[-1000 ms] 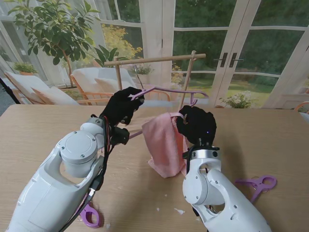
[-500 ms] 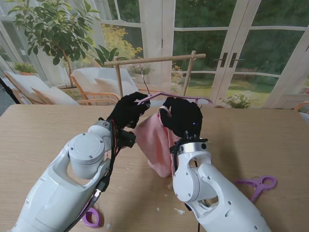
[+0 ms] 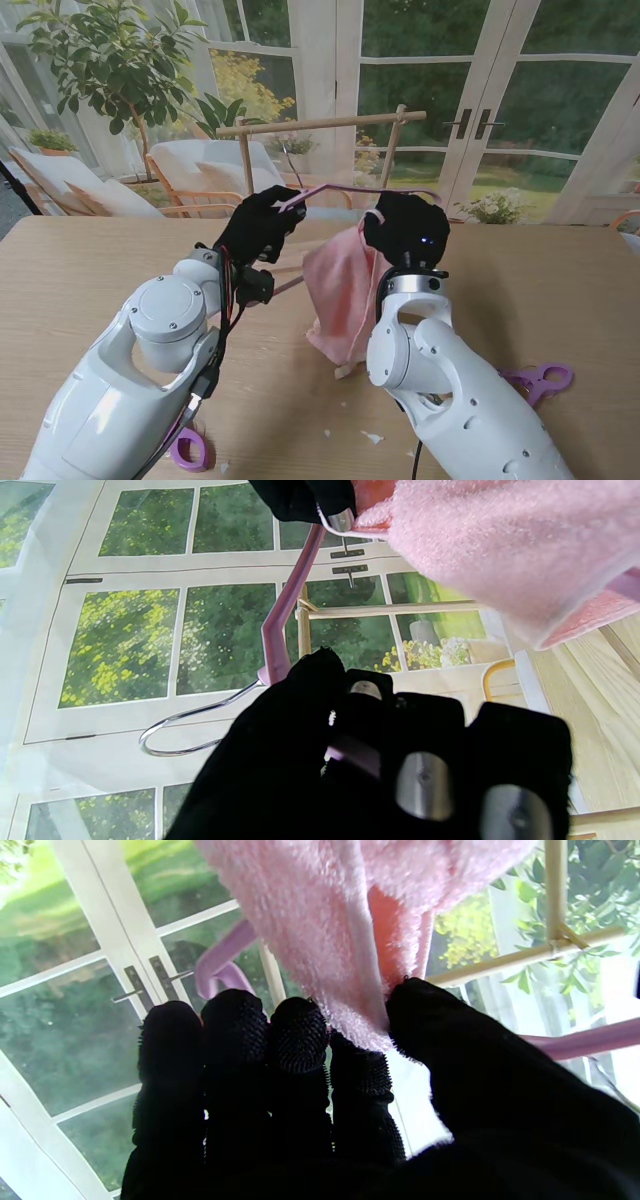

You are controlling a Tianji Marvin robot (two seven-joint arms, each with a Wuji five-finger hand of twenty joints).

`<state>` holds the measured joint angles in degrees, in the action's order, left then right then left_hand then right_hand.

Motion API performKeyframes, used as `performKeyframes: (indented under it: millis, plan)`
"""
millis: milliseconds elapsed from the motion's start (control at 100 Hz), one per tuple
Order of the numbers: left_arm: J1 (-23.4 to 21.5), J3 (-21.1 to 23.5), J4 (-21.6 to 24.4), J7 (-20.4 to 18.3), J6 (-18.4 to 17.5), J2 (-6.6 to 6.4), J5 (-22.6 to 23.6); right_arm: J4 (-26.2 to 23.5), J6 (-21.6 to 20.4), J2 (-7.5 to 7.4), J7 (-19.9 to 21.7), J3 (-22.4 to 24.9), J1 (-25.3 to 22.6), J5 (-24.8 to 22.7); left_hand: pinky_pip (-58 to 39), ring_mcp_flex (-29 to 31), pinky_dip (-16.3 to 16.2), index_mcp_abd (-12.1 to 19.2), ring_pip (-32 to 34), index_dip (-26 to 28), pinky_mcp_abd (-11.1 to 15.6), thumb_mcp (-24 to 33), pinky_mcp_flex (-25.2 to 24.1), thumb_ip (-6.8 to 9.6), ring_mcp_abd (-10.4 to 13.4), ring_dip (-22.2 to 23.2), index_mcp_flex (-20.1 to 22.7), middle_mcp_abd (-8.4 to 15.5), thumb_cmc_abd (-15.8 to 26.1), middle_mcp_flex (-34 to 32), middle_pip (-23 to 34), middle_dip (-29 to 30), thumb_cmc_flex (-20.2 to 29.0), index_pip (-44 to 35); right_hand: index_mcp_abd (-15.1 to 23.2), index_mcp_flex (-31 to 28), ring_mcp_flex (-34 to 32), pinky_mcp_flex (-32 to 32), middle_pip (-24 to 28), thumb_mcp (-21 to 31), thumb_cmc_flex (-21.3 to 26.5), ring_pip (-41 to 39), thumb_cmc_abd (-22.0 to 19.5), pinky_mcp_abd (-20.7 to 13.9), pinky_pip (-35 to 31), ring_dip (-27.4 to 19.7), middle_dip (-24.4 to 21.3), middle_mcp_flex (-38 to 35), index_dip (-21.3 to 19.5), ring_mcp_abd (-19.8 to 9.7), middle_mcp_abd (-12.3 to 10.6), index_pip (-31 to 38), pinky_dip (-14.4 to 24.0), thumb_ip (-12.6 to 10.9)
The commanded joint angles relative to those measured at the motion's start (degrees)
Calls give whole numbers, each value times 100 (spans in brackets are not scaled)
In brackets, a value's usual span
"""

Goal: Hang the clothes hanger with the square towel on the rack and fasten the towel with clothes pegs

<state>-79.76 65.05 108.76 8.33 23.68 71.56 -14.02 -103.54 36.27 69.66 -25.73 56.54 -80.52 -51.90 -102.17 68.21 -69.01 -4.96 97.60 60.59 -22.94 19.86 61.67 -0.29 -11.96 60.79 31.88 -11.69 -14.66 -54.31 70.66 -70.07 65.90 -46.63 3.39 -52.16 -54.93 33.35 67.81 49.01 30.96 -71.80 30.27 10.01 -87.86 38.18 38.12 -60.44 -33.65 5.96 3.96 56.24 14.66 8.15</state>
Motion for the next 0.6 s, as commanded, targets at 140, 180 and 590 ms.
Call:
performKeyframes:
  millis: [140, 180, 590]
  plan:
    - [-34, 46, 77, -206, -83, -33, -41, 158, 183, 28, -63, 133, 93, 94, -1781, 416, -302, 88, 514, 839, 316, 50, 77, 299, -118, -19, 667, 65, 676, -82, 247, -87, 511, -1495, 144, -86, -213, 117, 168, 176, -205, -108, 192, -117, -313, -21, 72, -153, 80, -232, -10, 195, 3105, 234]
    - [-38, 57, 79, -227, -99, -41, -41, 179, 205, 38, -69, 163, 97, 137, -1781, 416, -303, 87, 515, 839, 317, 49, 76, 299, -115, -19, 669, 66, 669, -83, 247, -88, 507, -1494, 168, -64, -203, 113, 189, 195, -264, -126, 196, -124, -334, -17, 86, -138, 38, -227, -31, 234, 3096, 225]
    - [-51, 150, 123, -264, -118, -65, 17, 122, 291, 29, 69, 338, -91, 335, -1781, 415, -308, 92, 517, 848, 323, 59, 77, 305, -114, -18, 674, 70, 669, -87, 248, -89, 499, -1490, -594, 1947, 1896, -511, 126, -799, -1604, 640, -127, -472, -205, 101, 217, 2262, -1710, -127, -101, -528, 3100, -326]
